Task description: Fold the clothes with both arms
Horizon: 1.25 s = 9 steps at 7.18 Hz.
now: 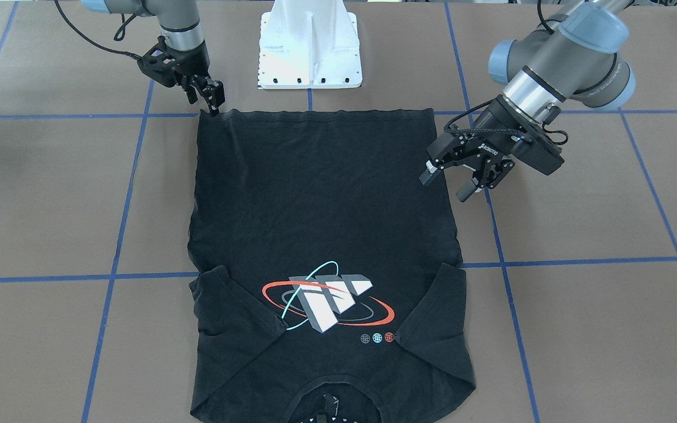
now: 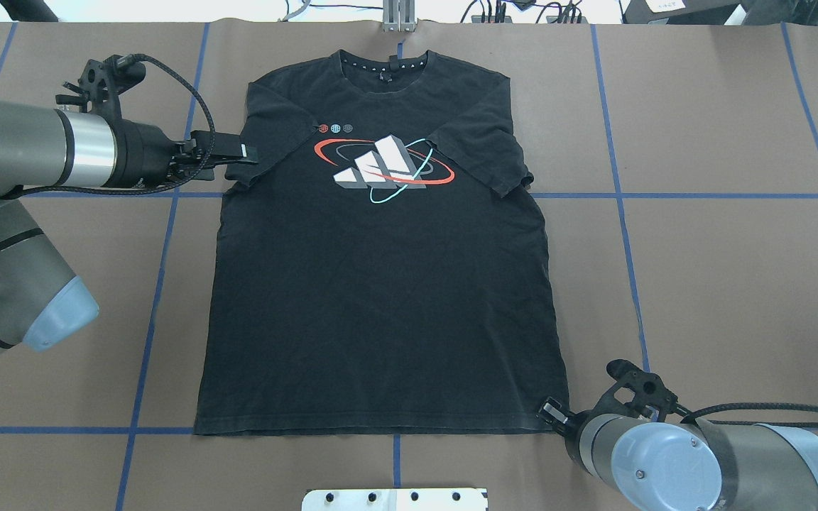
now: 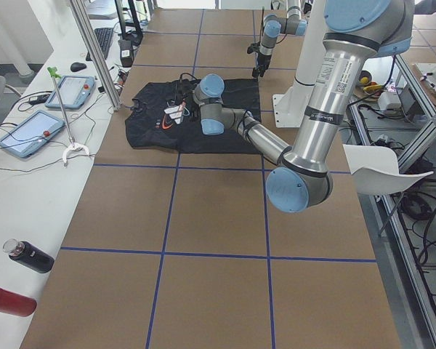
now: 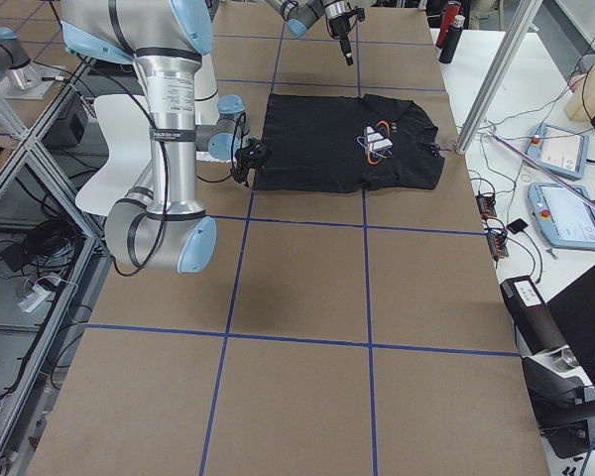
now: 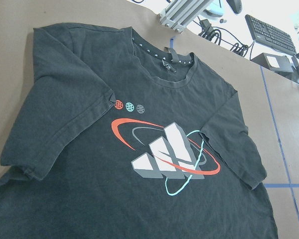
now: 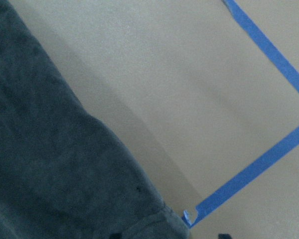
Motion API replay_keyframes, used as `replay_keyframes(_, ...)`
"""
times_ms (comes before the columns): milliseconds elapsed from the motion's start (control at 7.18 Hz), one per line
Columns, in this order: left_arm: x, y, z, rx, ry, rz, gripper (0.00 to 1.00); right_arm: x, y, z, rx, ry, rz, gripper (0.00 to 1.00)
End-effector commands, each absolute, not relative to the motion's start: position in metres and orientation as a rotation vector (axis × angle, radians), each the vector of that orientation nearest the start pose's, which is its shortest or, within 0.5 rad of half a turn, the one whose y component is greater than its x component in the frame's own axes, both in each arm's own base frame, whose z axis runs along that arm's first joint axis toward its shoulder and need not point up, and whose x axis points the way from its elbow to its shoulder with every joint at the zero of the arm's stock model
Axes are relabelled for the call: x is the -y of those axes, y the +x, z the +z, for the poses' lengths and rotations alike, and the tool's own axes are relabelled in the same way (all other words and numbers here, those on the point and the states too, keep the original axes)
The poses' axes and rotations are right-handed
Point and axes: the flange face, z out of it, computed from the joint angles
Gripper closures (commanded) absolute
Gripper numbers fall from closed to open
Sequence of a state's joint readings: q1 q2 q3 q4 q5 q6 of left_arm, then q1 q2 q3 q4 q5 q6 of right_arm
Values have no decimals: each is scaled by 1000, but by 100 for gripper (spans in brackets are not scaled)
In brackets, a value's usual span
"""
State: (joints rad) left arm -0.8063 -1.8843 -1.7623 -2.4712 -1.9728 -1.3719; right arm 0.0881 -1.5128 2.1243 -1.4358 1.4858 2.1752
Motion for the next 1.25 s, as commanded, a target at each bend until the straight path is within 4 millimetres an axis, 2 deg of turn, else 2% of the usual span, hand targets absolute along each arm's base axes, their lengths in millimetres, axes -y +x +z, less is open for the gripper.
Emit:
replay_keyframes(0, 486, 335, 299, -1358, 387, -237, 2, 183, -472, 372, 750, -105, 691, 39)
replay_keyframes(139, 486, 337, 301, -1354, 391, -242, 2, 182, -472, 372, 748, -105, 689, 46)
replay_keyframes(418, 485, 340, 302, -1352, 386, -239, 2, 182, -472, 373, 747, -103, 690, 74)
replay_keyframes(557, 485, 340, 303, -1350, 386, -239, 2, 182, -472, 373, 747, -103, 690, 74)
replay_keyframes(697, 484, 339, 307, -1344, 384, -242, 2, 182, -472, 373, 747, -103, 690, 84)
replay_keyframes(836, 483, 338, 307, -1347, 382, -243, 2, 181, -472, 372, 749, -101, 689, 100)
replay_keyframes(976, 481, 339, 304, -1353, 367, -249, 2, 181, -471, 370, 754, -102, 689, 100)
replay_keyframes(1115, 473, 349, 304, -1373, 285, -311, 2, 179, -465, 372, 747, -108, 683, 100)
